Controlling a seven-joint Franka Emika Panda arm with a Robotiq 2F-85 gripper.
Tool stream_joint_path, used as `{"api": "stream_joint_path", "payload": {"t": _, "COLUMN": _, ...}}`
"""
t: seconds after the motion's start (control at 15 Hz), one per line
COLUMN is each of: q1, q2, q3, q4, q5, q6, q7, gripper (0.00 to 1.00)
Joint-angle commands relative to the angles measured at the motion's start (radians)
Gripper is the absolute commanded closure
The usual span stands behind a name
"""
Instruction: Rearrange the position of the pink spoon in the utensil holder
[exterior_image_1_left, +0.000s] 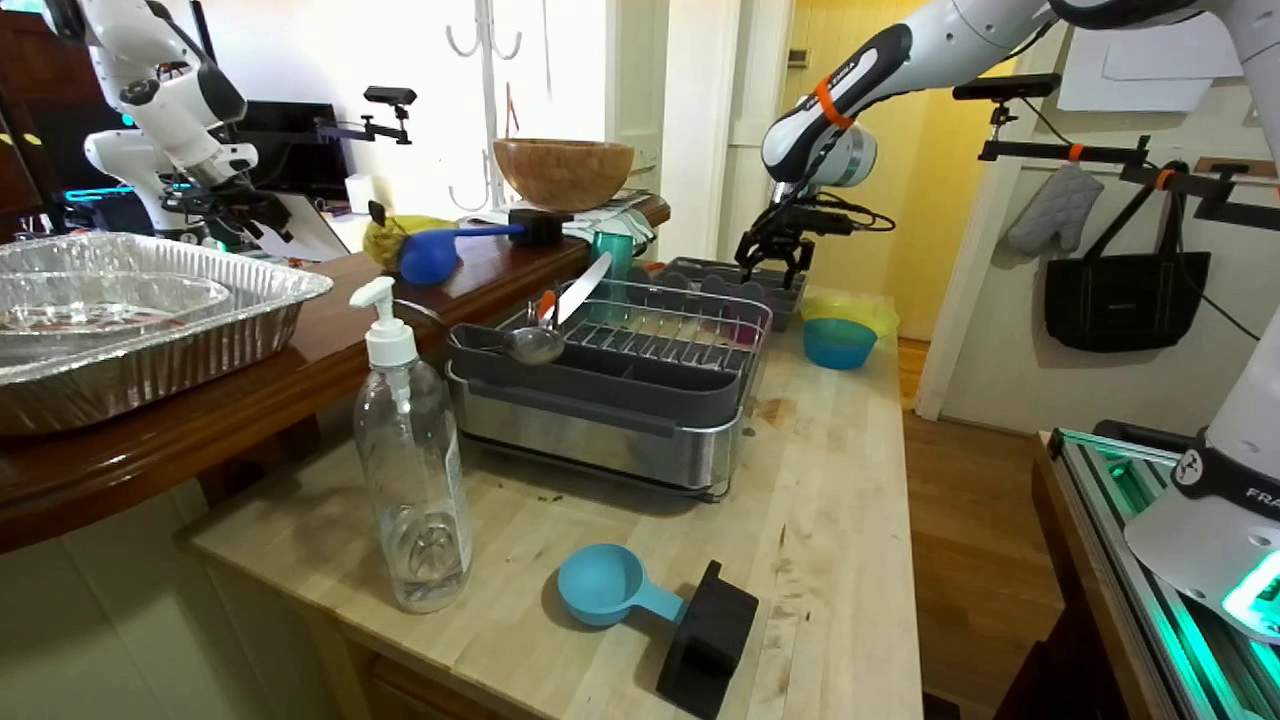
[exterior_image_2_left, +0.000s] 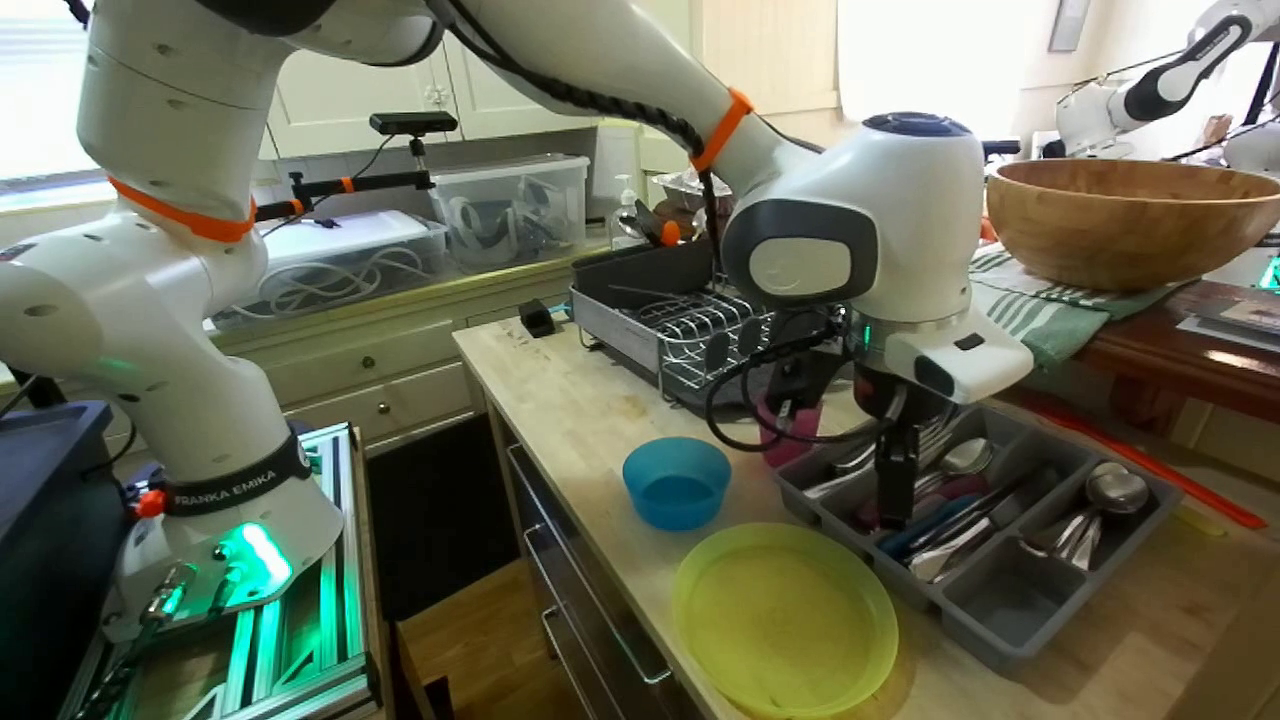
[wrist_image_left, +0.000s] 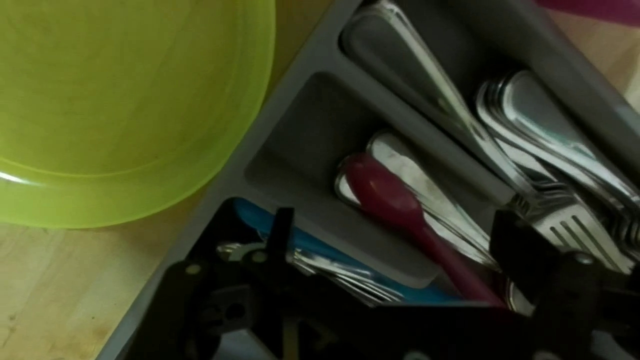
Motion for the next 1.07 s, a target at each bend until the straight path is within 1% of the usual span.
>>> {"api": "stream_joint_path", "payload": {"t": 0.0, "q1": 0.026, "q2": 0.028, "q3": -0.023, "q4": 0.037, "q5": -0.019, "q6": -0.057, "q7": 0.075, "gripper": 0.0}}
{"api": "stream_joint_path", "payload": {"t": 0.4, "q1": 0.044, "q2": 0.05, "q3": -0.039, "q4": 0.055, "q5": -0.021, "q6": -0.052, "q7": 0.141, "gripper": 0.0}}
{"api": "stream_joint_path", "payload": {"t": 0.53, "q1": 0.048, "q2": 0.057, "q3": -0.043, "q4": 0.062, "q5": -0.024, "q6": -0.059, "q7": 0.158, "gripper": 0.04}}
{"api": "stream_joint_path", "payload": {"t": 0.73, "q1": 0.053, "q2": 0.071, "q3": -0.049, "q4": 0.068, "q5": -0.031, "q6": -0.056, "q7": 0.177, "gripper": 0.06}}
{"api": "stream_joint_path", "payload": {"t": 1.0, "q1": 0.061, "q2": 0.093, "q3": -0.057, "q4": 0.078, "q5": -0.049, "q6": -0.06, "q7": 0.192, "gripper": 0.06}}
